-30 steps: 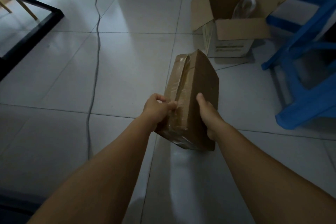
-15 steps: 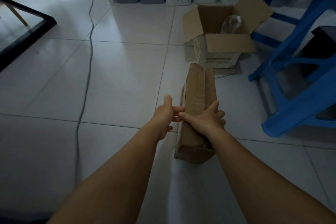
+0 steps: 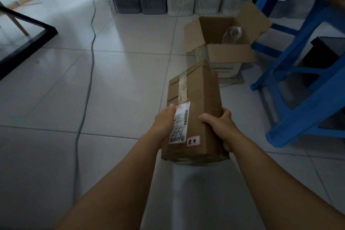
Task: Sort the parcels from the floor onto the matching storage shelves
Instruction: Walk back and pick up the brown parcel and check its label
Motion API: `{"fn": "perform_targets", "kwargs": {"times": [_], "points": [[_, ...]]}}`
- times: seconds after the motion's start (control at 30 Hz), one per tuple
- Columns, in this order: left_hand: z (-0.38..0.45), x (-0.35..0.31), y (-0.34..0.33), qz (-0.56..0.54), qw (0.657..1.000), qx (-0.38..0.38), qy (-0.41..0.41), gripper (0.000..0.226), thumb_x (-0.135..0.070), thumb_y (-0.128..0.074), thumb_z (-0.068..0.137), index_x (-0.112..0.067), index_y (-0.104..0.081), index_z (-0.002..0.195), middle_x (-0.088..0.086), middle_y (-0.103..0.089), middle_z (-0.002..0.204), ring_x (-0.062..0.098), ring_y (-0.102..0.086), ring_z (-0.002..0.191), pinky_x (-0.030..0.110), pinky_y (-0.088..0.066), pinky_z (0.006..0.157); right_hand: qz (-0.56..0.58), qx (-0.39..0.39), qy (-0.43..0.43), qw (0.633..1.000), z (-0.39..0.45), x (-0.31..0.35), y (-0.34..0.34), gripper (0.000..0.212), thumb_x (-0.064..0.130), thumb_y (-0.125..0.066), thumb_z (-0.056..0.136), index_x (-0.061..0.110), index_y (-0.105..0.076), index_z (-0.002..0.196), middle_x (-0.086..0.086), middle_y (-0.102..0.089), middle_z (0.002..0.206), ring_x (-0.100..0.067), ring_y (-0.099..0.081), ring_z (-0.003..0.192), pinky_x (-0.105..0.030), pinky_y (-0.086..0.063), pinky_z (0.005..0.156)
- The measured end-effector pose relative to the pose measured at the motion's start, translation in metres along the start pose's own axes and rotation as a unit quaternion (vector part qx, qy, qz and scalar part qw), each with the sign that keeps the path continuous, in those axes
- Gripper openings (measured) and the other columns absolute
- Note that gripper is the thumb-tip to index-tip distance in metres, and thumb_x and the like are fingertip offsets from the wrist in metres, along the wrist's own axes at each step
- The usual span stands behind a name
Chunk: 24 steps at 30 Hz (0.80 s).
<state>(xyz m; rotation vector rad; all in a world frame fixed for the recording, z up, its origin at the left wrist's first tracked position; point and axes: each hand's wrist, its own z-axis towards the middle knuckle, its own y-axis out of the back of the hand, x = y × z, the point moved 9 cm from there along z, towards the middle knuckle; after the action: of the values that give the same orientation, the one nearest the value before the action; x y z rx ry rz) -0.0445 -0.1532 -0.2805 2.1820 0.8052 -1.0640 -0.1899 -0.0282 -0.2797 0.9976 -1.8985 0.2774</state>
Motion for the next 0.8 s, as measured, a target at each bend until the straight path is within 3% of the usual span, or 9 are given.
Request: {"fn": "perform_targets", "kwargs": {"times": [0.07,0.13,0.2,0.27,0.37,0.43,0.53,0.7,0.8], "points": [[0.012,0.012,0.020,0.029,0.998,-0.055,-0.005,0.070,-0.071,-0.029,0.083,-0.020,-0.063,0.117,0.018,-0.063,0.131,0.033,-0.063,0.114,0.052,-0.051,0.101,0.073,0.038,-0.003,0.997,0.002,-0.001,-0.001,0.078,0.032,-0.073,0.077,0.026,-0.025,0.138,-0.011,-0.056,0.118,-0.032,-0.064,0.096,-0.041,-0.055,0.072],[0.017,0.024,0.038,-0.002,0.997,-0.078,0.024,0.086,-0.074,-0.033,0.079,-0.020,-0.052,0.143,0.015,-0.052,0.149,0.035,-0.055,0.131,0.055,-0.041,0.112,0.129,0.064,0.000,0.990,0.006,-0.002,0.000,0.081,0.035,-0.076,0.069,0.017,-0.035,0.137,-0.017,-0.061,0.119,-0.036,-0.068,0.096,-0.046,-0.058,0.073],[0.005,0.020,0.045,-0.042,0.997,-0.055,0.021,0.068,-0.061,-0.037,0.098,-0.016,-0.050,0.147,0.011,-0.058,0.146,0.026,-0.061,0.122,0.040,-0.048,0.101,0.170,0.093,0.010,0.981,0.008,-0.001,0.000,0.084,0.038,-0.075,0.059,0.014,-0.046,0.134,-0.021,-0.065,0.119,-0.039,-0.068,0.099,-0.049,-0.058,0.076],[0.003,0.024,0.041,-0.077,0.997,0.001,0.025,0.054,-0.051,-0.038,0.105,-0.013,-0.062,0.135,0.010,-0.072,0.126,0.019,-0.068,0.100,0.032,-0.053,0.081,0.200,0.126,0.032,0.971,0.006,0.006,-0.002,0.065,0.036,-0.066,0.066,0.010,-0.057,0.125,-0.020,-0.069,0.111,-0.036,-0.070,0.094,-0.046,-0.059,0.075],[-0.003,0.027,0.032,-0.143,0.987,0.060,0.041,0.049,-0.055,-0.043,0.102,-0.017,-0.072,0.117,0.015,-0.078,0.116,0.029,-0.073,0.096,0.040,-0.058,0.089,0.250,0.178,0.030,0.951,0.000,0.012,-0.006,0.041,0.030,-0.054,0.075,0.008,-0.066,0.108,-0.013,-0.075,0.090,-0.026,-0.072,0.076,-0.037,-0.060,0.063],[-0.006,0.025,0.027,-0.181,0.979,0.087,0.041,0.046,-0.054,-0.045,0.101,-0.019,-0.073,0.110,0.015,-0.080,0.109,0.030,-0.075,0.092,0.042,-0.058,0.091,0.266,0.193,0.026,0.944,-0.001,0.013,-0.008,0.038,0.028,-0.053,0.075,0.008,-0.067,0.104,-0.012,-0.075,0.087,-0.025,-0.072,0.072,-0.035,-0.060,0.061],[-0.006,0.025,0.022,-0.220,0.968,0.116,0.034,0.043,-0.051,-0.045,0.102,-0.019,-0.074,0.105,0.009,-0.083,0.094,0.026,-0.077,0.082,0.042,-0.059,0.086,0.269,0.186,0.022,0.945,-0.001,0.009,-0.004,0.047,0.028,-0.057,0.065,0.007,-0.067,0.105,-0.014,-0.073,0.090,-0.026,-0.071,0.074,-0.036,-0.060,0.063],[-0.004,0.024,0.019,-0.230,0.963,0.137,0.027,0.038,-0.045,-0.053,0.098,-0.015,-0.073,0.108,0.008,-0.083,0.090,0.023,-0.080,0.073,0.039,-0.065,0.071,0.260,0.207,0.035,0.943,-0.002,0.012,0.000,0.086,0.033,-0.084,0.031,0.007,-0.066,0.111,-0.015,-0.073,0.093,-0.027,-0.071,0.078,-0.037,-0.059,0.065],[0.000,0.021,0.025,-0.251,0.961,0.116,0.000,0.059,-0.044,-0.073,0.084,-0.009,-0.066,0.130,0.014,-0.081,0.107,0.027,-0.079,0.086,0.040,-0.067,0.075,0.239,0.170,0.067,0.954,0.003,0.023,0.005,0.056,0.027,-0.065,0.062,0.011,-0.063,0.116,-0.018,-0.069,0.104,-0.028,-0.068,0.086,-0.042,-0.057,0.074]]}}
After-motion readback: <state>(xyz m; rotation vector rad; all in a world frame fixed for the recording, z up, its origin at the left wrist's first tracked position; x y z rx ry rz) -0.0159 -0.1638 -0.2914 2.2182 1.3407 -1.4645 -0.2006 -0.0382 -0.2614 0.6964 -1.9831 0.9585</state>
